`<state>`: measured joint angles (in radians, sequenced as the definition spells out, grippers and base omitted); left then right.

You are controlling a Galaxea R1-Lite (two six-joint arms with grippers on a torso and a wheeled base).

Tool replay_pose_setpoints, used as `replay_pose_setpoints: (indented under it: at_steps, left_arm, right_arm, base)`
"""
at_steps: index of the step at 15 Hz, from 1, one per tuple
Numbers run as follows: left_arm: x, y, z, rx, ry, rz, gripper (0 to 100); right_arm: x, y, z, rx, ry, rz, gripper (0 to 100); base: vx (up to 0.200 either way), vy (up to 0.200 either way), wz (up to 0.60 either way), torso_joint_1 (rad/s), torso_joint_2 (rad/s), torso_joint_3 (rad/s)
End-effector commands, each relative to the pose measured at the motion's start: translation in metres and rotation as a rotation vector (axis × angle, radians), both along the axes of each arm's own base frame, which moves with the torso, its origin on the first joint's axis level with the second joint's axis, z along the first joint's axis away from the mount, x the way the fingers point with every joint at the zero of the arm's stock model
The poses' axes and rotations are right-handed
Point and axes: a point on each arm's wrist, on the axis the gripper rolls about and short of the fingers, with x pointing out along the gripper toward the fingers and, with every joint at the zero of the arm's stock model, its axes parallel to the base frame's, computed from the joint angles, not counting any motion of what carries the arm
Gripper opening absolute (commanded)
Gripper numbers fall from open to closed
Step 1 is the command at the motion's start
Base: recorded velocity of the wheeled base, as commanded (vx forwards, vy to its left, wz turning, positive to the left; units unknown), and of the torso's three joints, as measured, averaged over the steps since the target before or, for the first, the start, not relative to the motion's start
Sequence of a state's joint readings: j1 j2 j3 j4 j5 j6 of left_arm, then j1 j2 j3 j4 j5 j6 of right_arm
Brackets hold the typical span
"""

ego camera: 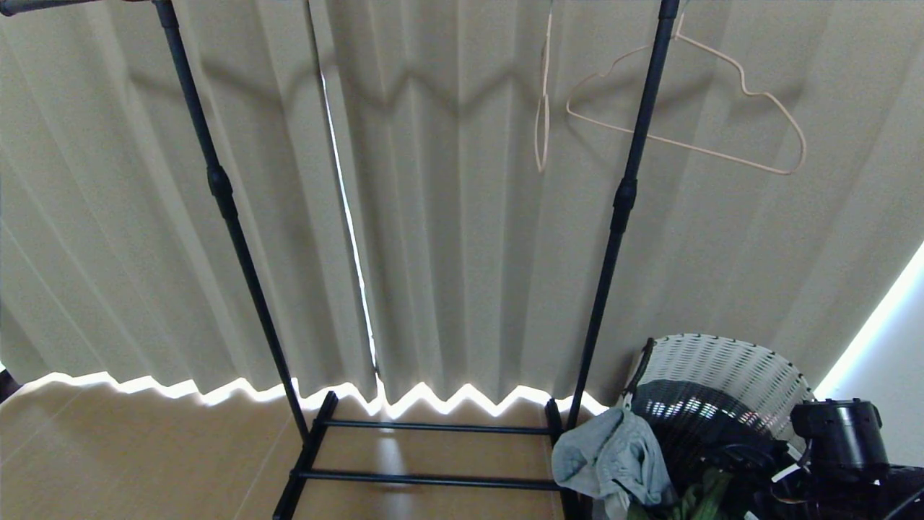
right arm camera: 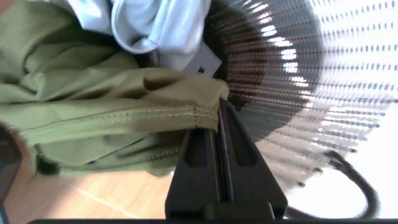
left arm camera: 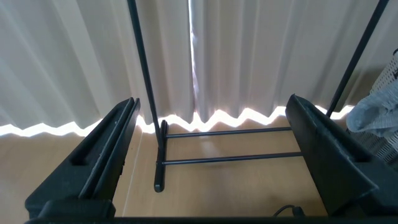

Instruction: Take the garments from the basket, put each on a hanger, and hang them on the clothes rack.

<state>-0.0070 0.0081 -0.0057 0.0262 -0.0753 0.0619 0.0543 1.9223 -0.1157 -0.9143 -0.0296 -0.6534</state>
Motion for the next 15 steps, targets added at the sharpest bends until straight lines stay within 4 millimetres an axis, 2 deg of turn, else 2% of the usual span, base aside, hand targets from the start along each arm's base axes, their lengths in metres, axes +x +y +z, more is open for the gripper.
replay_pose_setpoints:
  at_steps: [1, 5, 7, 8, 11, 12, 13, 15]
  left_arm:
    - [0.0, 0.0, 0.0, 0.001, 0.001, -0.001, 100]
    - [0.0, 0.0, 0.0, 0.002, -0.001, -0.002, 100]
    - [0.0, 0.0, 0.0, 0.002, -0.001, -0.002, 100]
    - [0.0, 0.0, 0.0, 0.002, -0.001, -0.002, 100]
    - [0.0, 0.0, 0.0, 0.002, -0.001, -0.002, 100]
    - [0.0, 0.0, 0.0, 0.001, -0.001, -0.002, 100]
    - [0.0, 0.0, 0.0, 0.001, -0.001, -0.002, 100]
    - [0.0, 0.0, 0.0, 0.001, -0.001, -0.002, 100]
  right_arm:
    - [-0.022, -0.003, 0.034, 0.011, -0.154, -0.009, 0]
    - [-0.043, -0.021, 0.086, 0.006, -0.391, -0.123, 0]
    - [-0.052, -0.028, 0.115, -0.002, -0.444, -0.174, 0]
    - [-0.056, -0.029, 0.121, -0.003, -0.446, -0.183, 0]
    - [-0.087, -0.026, 0.153, 0.042, -0.461, -0.215, 0]
    - [-0.105, -0.023, 0.165, 0.088, -0.471, -0.247, 0]
    - [-0.112, -0.022, 0.167, 0.12, -0.488, -0.261, 0]
    - [-0.119, -0.02, 0.167, 0.135, -0.51, -0.267, 0]
  base:
    - [0.0, 0.0, 0.0, 0.0, 0.0, 0.0]
    - [0.0, 0.0, 0.0, 0.0, 0.0, 0.0]
    - [0.0, 0.0, 0.0, 0.0, 0.0, 0.0]
    - [0.0, 0.0, 0.0, 0.0, 0.0, 0.0]
    - [0.0, 0.0, 0.0, 0.0, 0.0, 0.0]
    - [0.0, 0.0, 0.0, 0.0, 0.0, 0.0]
    - [0.0, 0.0, 0.0, 0.0, 0.0, 0.0]
    - [-0.2, 0.0, 0.0, 0.005, 0.0, 0.0]
